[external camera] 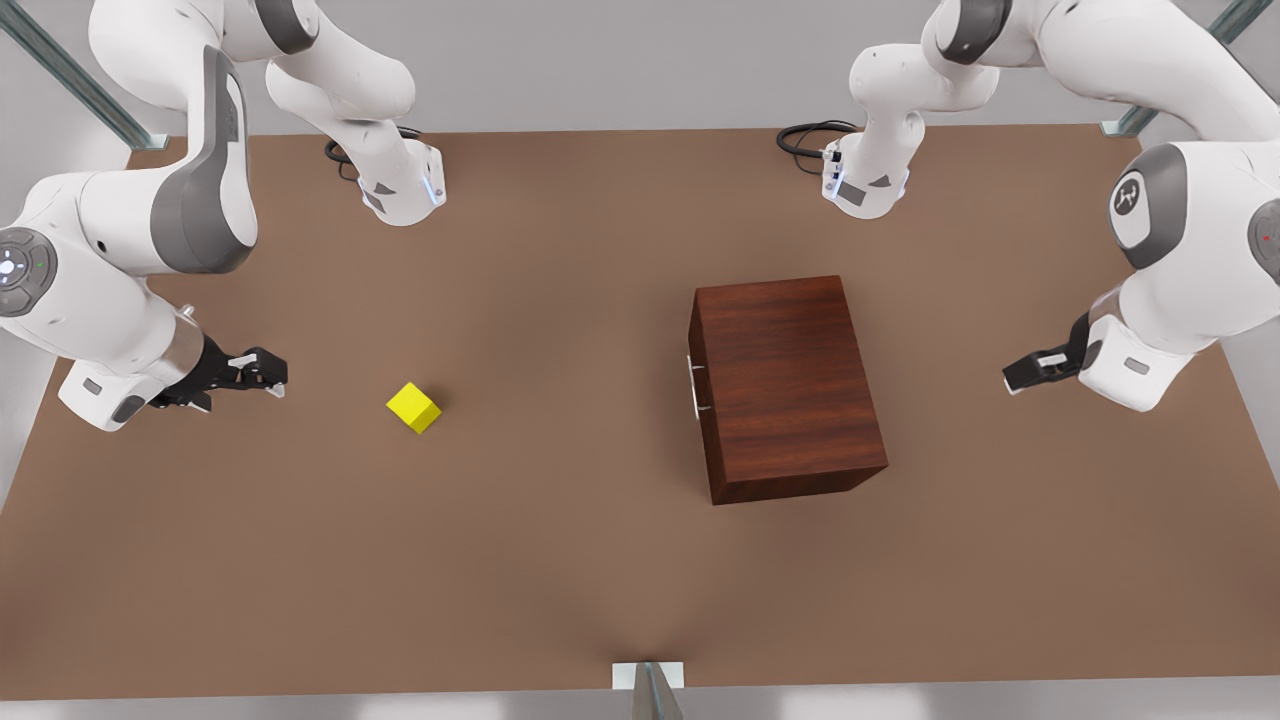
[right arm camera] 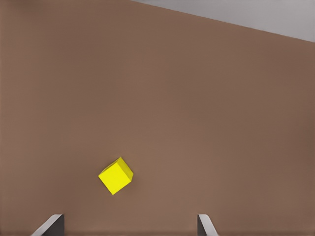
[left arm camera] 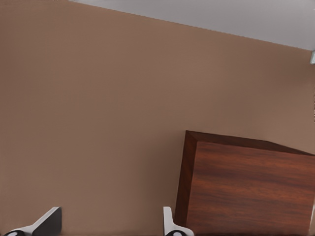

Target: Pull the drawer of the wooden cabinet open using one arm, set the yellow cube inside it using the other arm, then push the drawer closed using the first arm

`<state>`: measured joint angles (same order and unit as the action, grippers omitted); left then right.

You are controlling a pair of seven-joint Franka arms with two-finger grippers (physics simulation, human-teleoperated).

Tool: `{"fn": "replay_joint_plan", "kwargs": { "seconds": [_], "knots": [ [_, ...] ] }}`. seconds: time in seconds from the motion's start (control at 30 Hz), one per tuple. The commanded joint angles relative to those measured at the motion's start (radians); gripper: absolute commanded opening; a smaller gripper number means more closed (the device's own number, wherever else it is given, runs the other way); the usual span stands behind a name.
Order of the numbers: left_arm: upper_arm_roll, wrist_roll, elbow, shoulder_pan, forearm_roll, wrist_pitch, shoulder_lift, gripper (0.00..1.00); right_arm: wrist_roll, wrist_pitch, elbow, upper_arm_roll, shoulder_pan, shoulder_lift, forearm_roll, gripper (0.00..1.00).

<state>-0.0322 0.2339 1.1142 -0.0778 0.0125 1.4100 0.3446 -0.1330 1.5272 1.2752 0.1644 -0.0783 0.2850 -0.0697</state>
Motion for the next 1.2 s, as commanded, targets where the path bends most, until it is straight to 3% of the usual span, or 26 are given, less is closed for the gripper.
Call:
{"fn": "replay_joint_plan", "kwargs": {
  "seconds": [0.0,0.07,0.2,0.37,0.57,0.67,0.83,0.93,1.17],
  "knots": [
    [0.000,-0.400,0.000,-0.010,0.001,-0.014,-0.001,1.00,0.000,0.001,0.000,0.000,0.000,-0.001,0.001,1.00],
    [0.000,-0.331,0.000,-0.109,0.003,-0.016,0.013,1.00,0.010,0.002,0.003,0.006,0.005,0.002,0.001,1.00],
    [0.002,0.349,0.000,-0.448,0.003,0.021,0.105,1.00,0.006,0.097,0.113,0.050,0.028,0.020,0.042,1.00],
    [0.002,0.760,0.001,-0.638,0.056,0.121,0.220,1.00,0.006,0.422,0.398,0.119,0.028,0.022,0.041,1.00],
    [0.002,0.958,0.009,-0.701,0.072,0.251,0.332,1.00,-0.238,0.775,0.722,0.159,-0.073,-0.003,0.042,1.00],
    [0.000,0.966,0.009,-0.729,0.087,0.303,0.366,1.00,-0.316,0.827,0.740,0.168,-0.084,0.029,0.042,1.00],
    [0.002,0.990,0.009,-0.749,0.162,0.368,0.410,0.98,-0.563,0.864,0.751,0.168,-0.083,0.069,0.025,1.00],
    [0.002,0.986,0.010,-0.744,0.162,0.366,0.433,0.87,-0.712,0.840,0.774,0.171,-0.101,0.051,0.025,1.00],
    [-0.002,0.814,0.024,-0.724,0.161,0.271,0.439,0.84,-0.698,0.778,0.806,0.233,-0.133,0.037,0.033,1.00]
  ]
}}
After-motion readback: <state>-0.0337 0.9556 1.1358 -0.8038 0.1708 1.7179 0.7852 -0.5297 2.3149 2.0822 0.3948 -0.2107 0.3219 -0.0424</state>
